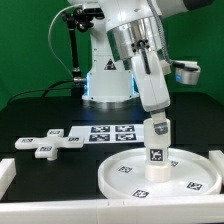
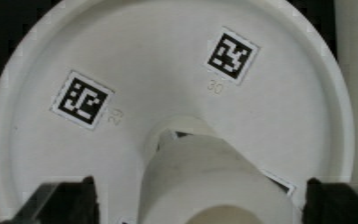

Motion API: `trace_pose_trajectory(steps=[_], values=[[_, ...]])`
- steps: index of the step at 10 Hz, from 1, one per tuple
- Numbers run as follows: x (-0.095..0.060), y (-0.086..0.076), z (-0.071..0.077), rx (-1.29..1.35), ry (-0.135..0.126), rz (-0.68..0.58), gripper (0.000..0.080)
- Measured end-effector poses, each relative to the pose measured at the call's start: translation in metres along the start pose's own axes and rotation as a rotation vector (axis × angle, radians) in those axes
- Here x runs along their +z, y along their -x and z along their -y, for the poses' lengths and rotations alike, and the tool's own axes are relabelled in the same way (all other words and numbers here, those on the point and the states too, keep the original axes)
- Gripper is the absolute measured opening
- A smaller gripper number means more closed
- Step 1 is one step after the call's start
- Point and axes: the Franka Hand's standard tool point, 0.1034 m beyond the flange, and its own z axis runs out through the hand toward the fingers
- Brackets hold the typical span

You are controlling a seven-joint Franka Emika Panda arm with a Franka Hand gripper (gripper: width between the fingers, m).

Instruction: Assemble round table

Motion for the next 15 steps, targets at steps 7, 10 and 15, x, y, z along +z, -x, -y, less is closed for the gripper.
trace_pose_trajectory(steps=[7, 10, 15], values=[[-0.005, 0.003, 0.008, -0.589, 0.053, -0.005, 0.0649], [-0.007, -0.001, 0.009, -0.944, 0.079, -0.022, 0.0649], [-0.006, -0.005, 0.009, -1.348, 0.092, -0.011, 0.0649]])
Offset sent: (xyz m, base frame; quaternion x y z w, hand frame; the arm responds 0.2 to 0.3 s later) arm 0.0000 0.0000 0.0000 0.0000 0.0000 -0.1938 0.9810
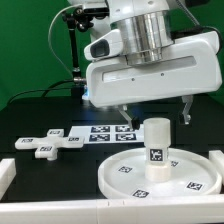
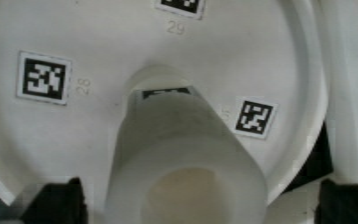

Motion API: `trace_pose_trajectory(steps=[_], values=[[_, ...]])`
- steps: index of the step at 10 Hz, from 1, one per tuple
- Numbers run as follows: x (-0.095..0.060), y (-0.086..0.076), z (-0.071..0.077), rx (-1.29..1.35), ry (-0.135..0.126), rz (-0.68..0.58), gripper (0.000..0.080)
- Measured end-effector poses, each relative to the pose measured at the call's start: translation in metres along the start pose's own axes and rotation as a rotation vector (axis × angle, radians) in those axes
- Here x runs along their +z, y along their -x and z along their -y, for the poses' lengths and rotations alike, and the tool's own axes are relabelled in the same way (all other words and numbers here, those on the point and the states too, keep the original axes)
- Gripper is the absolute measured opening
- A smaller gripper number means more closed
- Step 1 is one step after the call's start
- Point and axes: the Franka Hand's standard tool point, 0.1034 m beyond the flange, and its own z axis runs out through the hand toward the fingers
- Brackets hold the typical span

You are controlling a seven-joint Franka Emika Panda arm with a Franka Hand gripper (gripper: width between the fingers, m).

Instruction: Assemble round table

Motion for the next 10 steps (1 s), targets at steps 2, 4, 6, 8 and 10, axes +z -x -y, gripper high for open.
trace_pose_trajectory(steps=[2, 4, 6, 8, 10], values=[[0.0006, 0.0003, -0.0013, -0.199, 0.016, 0.004, 0.0649], [0.0013, 0.0011, 0.0006, -0.4, 0.04, 0.011, 0.0649], [0.0064, 0.0037, 0.0041, -0.62, 0.062, 0.027, 0.0649], [0.0058, 0.0024, 0.0003, -0.726, 0.064, 0.031, 0.0649], [0.0057, 0.0021, -0.0009, -0.815, 0.067, 0.034, 0.0649]])
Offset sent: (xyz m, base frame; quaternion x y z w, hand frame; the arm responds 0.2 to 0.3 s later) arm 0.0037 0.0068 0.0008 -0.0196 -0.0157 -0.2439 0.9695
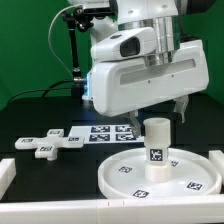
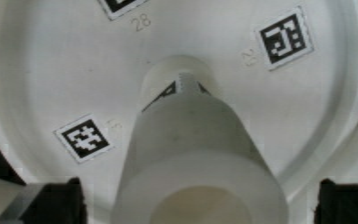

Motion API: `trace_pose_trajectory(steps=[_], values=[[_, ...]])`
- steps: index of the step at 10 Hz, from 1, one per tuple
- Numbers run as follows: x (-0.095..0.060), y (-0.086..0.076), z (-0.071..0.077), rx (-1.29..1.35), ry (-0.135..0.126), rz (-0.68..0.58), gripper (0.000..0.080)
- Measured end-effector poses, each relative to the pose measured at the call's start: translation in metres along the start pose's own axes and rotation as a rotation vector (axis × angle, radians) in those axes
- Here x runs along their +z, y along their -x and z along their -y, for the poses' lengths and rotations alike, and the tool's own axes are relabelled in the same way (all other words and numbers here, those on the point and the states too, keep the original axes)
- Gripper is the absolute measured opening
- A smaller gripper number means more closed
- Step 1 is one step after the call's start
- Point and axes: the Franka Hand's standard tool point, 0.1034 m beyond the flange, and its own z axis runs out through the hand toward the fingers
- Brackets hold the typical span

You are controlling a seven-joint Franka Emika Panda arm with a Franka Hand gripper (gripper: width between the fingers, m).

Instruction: Assemble round table

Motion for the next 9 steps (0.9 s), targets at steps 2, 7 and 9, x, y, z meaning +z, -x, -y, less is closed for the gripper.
trace_pose_trajectory(steps=[2, 7, 9], values=[[-0.0008, -0.0013, -0.0002, -0.237, 0.025, 0.024, 0.0649], [-0.0005, -0.005, 0.0002, -0.671, 0.048, 0.095, 0.0649], [-0.0003, -0.0036, -0.0019, -0.786, 0.046, 0.103, 0.0649]])
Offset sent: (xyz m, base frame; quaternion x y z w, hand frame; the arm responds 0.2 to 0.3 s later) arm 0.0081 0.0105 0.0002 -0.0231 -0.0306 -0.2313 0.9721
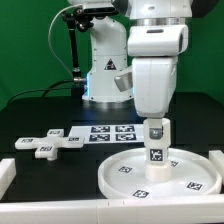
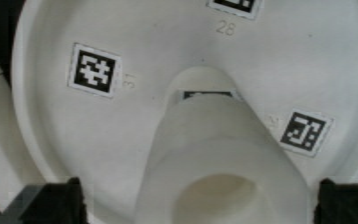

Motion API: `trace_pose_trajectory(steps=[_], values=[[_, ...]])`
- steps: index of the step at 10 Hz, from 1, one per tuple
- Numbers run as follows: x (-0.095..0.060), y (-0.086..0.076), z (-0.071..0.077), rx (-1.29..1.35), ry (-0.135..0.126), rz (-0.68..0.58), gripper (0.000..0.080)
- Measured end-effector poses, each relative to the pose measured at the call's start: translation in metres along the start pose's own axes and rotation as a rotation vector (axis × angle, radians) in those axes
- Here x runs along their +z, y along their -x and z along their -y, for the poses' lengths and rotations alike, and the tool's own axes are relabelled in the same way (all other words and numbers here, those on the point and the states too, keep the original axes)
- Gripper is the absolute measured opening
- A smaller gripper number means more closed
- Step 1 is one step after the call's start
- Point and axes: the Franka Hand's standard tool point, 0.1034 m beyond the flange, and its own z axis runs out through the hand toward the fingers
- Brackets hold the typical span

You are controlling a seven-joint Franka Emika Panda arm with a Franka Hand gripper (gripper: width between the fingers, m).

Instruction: Assemble round table

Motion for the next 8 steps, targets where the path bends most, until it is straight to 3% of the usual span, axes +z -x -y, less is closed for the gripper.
trace_pose_trajectory(steps=[3, 8], values=[[0.0018, -0.002, -0.0018, -0.266, 0.009, 0.04, 0.0649], [0.0046, 0.0016, -0.0021, -0.435, 0.005, 0.058, 0.0649]])
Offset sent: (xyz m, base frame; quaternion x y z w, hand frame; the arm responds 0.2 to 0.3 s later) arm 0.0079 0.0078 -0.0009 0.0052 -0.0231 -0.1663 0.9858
